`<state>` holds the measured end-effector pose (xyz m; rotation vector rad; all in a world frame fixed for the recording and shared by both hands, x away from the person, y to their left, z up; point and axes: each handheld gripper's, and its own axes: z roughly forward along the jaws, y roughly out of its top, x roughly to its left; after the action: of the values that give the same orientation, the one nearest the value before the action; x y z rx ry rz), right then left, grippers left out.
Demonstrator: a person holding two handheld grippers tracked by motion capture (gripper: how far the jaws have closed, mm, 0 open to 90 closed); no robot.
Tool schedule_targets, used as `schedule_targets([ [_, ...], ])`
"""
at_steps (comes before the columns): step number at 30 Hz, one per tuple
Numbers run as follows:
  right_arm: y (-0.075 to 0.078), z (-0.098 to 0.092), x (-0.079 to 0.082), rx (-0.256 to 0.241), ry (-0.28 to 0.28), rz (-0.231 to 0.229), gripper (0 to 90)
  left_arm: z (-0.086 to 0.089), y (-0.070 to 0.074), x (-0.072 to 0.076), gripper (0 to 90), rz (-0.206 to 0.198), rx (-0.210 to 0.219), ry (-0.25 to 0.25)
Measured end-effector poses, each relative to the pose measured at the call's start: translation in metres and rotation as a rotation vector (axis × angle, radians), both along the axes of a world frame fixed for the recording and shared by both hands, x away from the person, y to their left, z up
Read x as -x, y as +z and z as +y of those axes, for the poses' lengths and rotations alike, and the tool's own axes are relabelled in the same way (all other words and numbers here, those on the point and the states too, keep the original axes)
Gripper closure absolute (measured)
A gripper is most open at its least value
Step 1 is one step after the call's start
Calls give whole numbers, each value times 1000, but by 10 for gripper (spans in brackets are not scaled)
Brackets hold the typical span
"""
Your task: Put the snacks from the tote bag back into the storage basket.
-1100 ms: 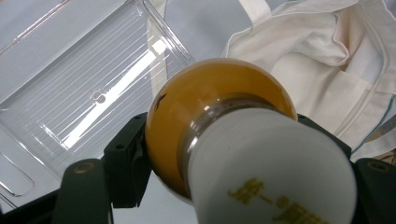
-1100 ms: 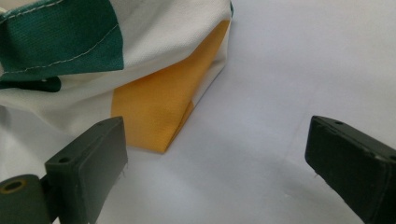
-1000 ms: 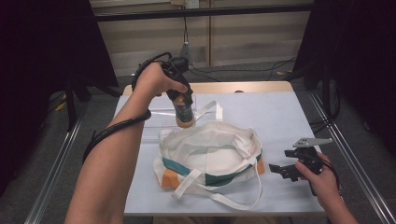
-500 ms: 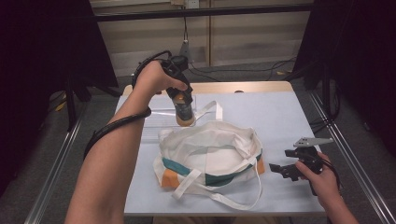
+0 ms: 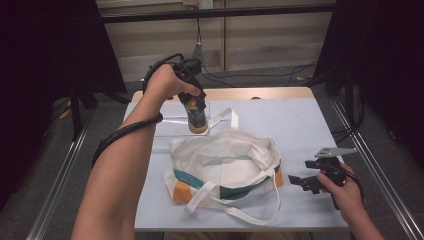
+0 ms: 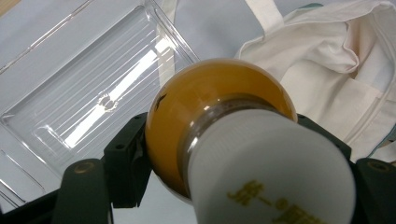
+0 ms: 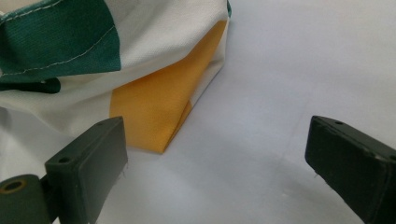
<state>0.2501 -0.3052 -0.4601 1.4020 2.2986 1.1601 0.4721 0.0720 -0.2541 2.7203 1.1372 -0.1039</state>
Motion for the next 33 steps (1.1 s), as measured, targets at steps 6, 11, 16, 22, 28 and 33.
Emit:
schedule_targets([
  [6, -1, 0, 0, 0, -4, -3, 51, 0, -3, -4, 298, 2, -4, -15],
  [11, 0, 0, 0, -2, -4, -3, 51, -1, -7, -7, 298, 5, -13, -13],
  [16, -1, 0, -1, -2, -2, -2, 51, 1, -10, -10, 298, 11, -4, -15],
  [22, -1, 0, 0, -3, -3, 2, 51, 1, -13, -14, 298, 7, -8, -5],
  [28, -1, -1, -1, -1, -5, 1, 51, 4, -16, -18, 298, 1, -16, -27],
  [33, 0, -1, 0, -3, -8, 6, 51, 6, -21, -21, 298, 5, -24, -38],
])
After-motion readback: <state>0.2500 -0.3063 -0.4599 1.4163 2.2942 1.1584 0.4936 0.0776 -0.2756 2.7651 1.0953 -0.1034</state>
